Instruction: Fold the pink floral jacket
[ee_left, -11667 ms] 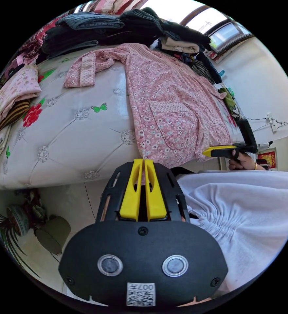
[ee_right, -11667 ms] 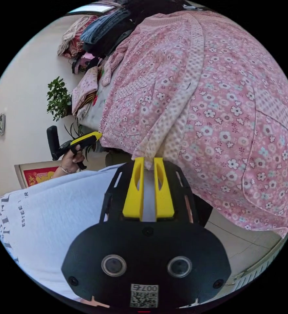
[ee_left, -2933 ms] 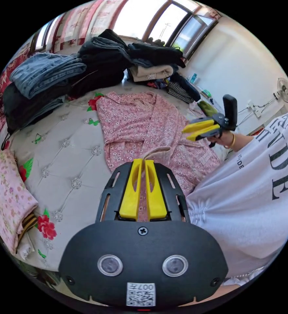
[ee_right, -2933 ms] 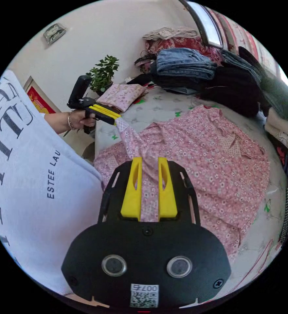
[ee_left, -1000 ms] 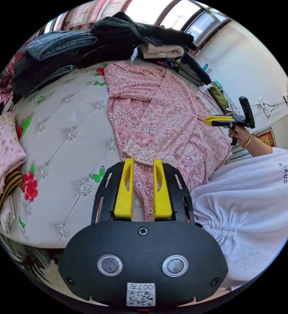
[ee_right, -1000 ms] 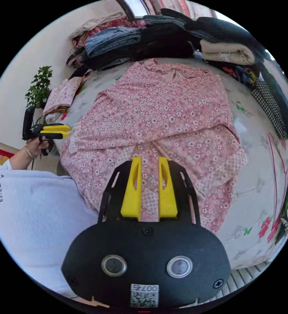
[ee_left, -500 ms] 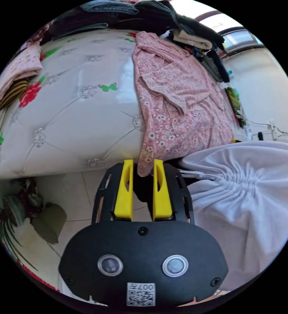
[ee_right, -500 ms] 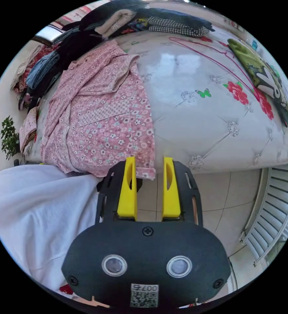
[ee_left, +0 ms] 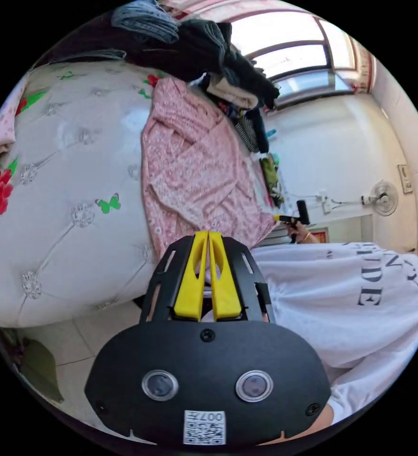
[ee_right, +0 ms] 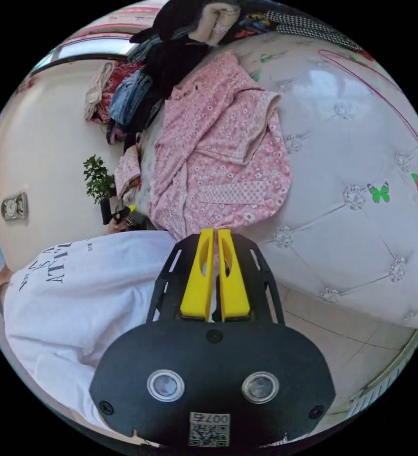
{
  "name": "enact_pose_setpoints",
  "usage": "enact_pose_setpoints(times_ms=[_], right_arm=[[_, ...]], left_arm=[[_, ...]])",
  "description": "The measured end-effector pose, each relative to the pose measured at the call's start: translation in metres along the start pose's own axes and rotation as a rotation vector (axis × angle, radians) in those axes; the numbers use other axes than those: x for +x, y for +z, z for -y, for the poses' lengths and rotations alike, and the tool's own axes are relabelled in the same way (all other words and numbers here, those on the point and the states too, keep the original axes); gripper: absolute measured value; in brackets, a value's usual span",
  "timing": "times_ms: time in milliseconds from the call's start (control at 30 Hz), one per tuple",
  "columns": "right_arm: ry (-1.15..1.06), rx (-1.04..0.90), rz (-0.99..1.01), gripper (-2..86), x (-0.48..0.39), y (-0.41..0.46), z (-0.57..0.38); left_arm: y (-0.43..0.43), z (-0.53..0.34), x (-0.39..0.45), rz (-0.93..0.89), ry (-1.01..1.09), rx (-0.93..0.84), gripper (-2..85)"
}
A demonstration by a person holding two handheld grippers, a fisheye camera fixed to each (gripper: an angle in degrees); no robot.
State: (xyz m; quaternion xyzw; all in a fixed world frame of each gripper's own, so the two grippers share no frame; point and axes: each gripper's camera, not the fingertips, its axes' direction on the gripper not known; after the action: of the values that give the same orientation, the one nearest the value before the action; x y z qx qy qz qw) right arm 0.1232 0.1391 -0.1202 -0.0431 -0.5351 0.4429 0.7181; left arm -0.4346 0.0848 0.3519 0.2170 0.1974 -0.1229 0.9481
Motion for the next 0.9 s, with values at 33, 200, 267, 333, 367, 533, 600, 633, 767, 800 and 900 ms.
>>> enact_pose_setpoints(times_ms=[33,200,267,333,367,533,600,633,767,800,900], right_arm=[[0.0,0.06,0.075,-0.3,0.007,-0.017,0.008],[-0.032,0.103,0.18,-0.3,0.014,-0.048,0.056],[-0.091,0.052,0.122,-0.3,0.005,-0.047,0.064],[-0.124,0.024,0.075,-0.3,0.003,-0.042,0.061],[-0.127,0.027,0.07,-0.3,0.004,-0.041,0.058],[-0.057,0.095,0.112,-0.3,0.027,-0.03,0.018],[-0.027,0.117,0.135,-0.3,0.033,-0.028,0.008],[-0.014,0.126,0.134,-0.3,0.035,-0.028,0.002],[-0.029,0.128,0.077,-0.3,0.027,-0.03,-0.004],[-0.04,0.125,0.059,-0.3,0.023,-0.03,-0.005],[-0.047,0.123,0.044,-0.3,0.019,-0.025,-0.009]], left_arm=[[-0.014,0.014,-0.004,-0.036,-0.004,0.059,-0.9],[-0.043,0.07,-0.018,-0.155,-0.06,0.174,-0.6],[-0.038,0.062,-0.005,0.059,-0.025,0.114,0.4],[-0.029,0.037,-0.003,0.167,-0.06,0.096,4.3],[-0.02,0.015,-0.005,0.19,-0.093,0.093,7.2],[0.036,-0.072,-0.013,0.3,-0.221,0.012,13.1],[0.044,-0.084,-0.007,0.335,-0.2,0.057,12.5],[0.045,-0.085,-0.005,0.362,-0.2,0.069,12.6],[0.059,-0.079,0.001,0.376,-0.144,-0.105,15.7],[0.061,-0.08,0.001,0.39,-0.13,-0.125,15.6],[0.068,-0.079,-0.006,0.375,-0.114,-0.119,14.8]])
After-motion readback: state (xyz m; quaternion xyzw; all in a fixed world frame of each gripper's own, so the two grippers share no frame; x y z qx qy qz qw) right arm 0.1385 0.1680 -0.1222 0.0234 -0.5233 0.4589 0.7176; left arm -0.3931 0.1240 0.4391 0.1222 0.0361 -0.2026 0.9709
